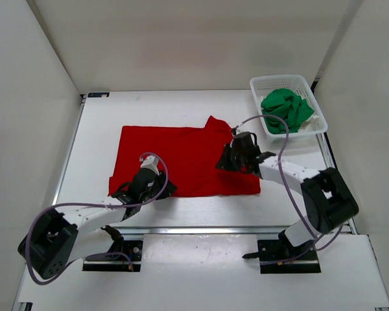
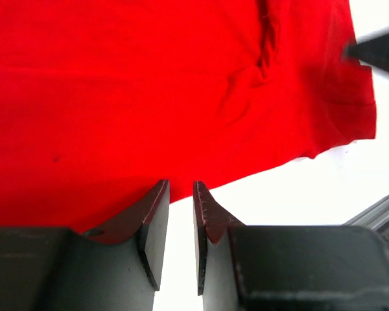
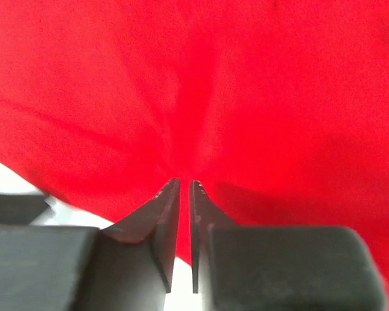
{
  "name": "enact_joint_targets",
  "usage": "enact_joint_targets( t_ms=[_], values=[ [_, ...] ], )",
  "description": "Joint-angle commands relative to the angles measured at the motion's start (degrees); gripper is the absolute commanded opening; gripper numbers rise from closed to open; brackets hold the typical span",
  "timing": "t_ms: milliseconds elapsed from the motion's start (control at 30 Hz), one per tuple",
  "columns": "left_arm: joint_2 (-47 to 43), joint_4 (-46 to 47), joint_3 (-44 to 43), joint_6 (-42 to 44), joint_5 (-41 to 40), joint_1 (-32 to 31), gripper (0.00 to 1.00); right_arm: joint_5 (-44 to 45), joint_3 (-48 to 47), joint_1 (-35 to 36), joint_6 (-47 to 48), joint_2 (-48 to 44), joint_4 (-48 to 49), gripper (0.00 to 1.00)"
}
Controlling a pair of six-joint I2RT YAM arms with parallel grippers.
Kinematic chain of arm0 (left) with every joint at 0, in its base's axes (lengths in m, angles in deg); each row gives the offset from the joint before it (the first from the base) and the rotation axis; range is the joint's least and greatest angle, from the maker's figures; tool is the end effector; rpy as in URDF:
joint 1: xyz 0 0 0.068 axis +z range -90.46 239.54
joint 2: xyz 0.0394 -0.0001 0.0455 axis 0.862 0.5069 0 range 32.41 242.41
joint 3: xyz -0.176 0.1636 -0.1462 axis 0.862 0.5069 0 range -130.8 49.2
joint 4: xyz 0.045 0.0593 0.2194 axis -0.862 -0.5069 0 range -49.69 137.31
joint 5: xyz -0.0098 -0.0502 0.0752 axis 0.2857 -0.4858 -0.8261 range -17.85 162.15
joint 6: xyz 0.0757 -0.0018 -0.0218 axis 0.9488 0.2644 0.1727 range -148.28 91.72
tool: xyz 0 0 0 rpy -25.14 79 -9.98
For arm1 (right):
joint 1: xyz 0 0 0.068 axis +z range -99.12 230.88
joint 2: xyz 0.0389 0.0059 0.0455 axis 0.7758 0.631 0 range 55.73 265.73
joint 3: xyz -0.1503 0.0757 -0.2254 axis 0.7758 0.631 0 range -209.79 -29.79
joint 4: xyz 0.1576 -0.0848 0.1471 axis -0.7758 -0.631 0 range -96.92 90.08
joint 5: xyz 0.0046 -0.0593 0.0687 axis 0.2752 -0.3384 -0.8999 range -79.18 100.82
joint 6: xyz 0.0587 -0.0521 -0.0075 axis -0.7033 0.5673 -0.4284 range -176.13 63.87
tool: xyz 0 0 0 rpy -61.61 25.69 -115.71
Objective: Fold and stack the t-shirts
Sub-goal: Fold the flattened tshirt in 1/3 of the way
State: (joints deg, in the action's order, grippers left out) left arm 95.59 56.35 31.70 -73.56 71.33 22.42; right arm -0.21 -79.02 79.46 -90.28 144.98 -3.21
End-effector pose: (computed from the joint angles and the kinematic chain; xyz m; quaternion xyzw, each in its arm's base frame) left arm 0.1620 -0.1212 0.1620 -0.0668 0.8910 -0.2909 0.3421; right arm 0.2750 0.1645 0.1989 0.0063 0.9147 0.2806 0.2909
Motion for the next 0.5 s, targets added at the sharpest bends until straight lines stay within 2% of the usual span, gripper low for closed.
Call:
enact_joint_targets(
  t_ms=[0,200,300,367,467],
  values=[
    [3.86,-1.48,-3.77,2.91,-2.08,-1.02,0.32,4.25,8.16,0.51,-0.47,-5.84,0.74,0.07],
    [6.78,-2.01,-1.41,3.53,0.64,4.59,0.32,6.72,21.36,-4.66,-1.27,-13.39,-1.54,0.03],
    [4.07,-4.89,0.97,2.66,1.00,4.35,0.32,3.92,27.69,-5.64,-2.32,-17.17,-2.76,0.01],
    [0.99,-5.35,3.68,0.73,0.91,2.59,0.32,3.99,29.19,-4.85,-3.64,-20.86,-4.09,0.03],
    [-4.28,-6.66,5.01,-2.70,-0.22,-1.89,0.34,1.36,25.00,-6.25,-2.86,-23.85,-6.55,0.14]
  ],
)
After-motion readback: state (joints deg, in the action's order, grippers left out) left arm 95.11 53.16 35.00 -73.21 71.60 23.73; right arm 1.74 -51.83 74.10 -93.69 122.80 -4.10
